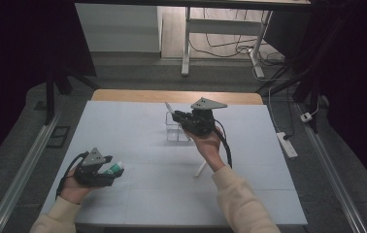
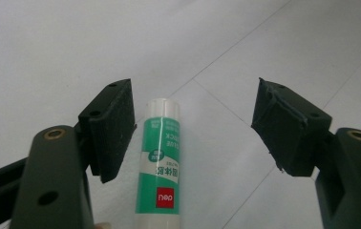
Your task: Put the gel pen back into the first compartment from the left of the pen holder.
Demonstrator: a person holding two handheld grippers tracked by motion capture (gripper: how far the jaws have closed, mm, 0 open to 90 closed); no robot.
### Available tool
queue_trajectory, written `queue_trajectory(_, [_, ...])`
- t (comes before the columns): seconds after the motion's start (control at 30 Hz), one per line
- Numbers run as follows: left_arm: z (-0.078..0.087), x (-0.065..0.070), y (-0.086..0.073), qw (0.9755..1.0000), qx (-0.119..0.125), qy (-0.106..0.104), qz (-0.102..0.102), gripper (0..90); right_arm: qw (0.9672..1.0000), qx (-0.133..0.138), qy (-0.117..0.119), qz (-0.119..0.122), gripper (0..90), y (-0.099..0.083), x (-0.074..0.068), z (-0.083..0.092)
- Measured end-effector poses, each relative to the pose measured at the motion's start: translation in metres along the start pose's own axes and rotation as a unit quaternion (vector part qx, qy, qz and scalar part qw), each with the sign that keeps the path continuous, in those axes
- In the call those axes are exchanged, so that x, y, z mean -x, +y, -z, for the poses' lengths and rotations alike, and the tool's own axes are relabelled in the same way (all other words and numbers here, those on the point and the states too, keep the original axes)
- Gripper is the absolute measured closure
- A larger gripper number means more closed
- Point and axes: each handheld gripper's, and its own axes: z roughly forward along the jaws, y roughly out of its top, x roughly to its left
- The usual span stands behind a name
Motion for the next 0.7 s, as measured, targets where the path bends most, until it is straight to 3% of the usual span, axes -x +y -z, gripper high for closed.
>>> queue_trajectory(0.13, [0.0, 0.0, 0.0, 1.0, 0.002, 0.0, 0.002, 30.6, 1.0, 0.004, 0.002, 0.008, 78.7, 0.002, 0.001, -0.005])
queue_trajectory(0.37, [0.0, 0.0, 0.0, 1.0, 0.002, -0.001, 0.001, 30.6, 0.9999, 0.013, 0.004, -0.009, 78.6, 0.005, 0.009, -0.014])
queue_trajectory(0.7, [-0.001, 0.0, 0.0, 1.0, 0.001, 0.0, 0.0, 30.4, 0.9997, 0.021, -0.004, -0.015, 78.6, 0.01, 0.015, -0.022])
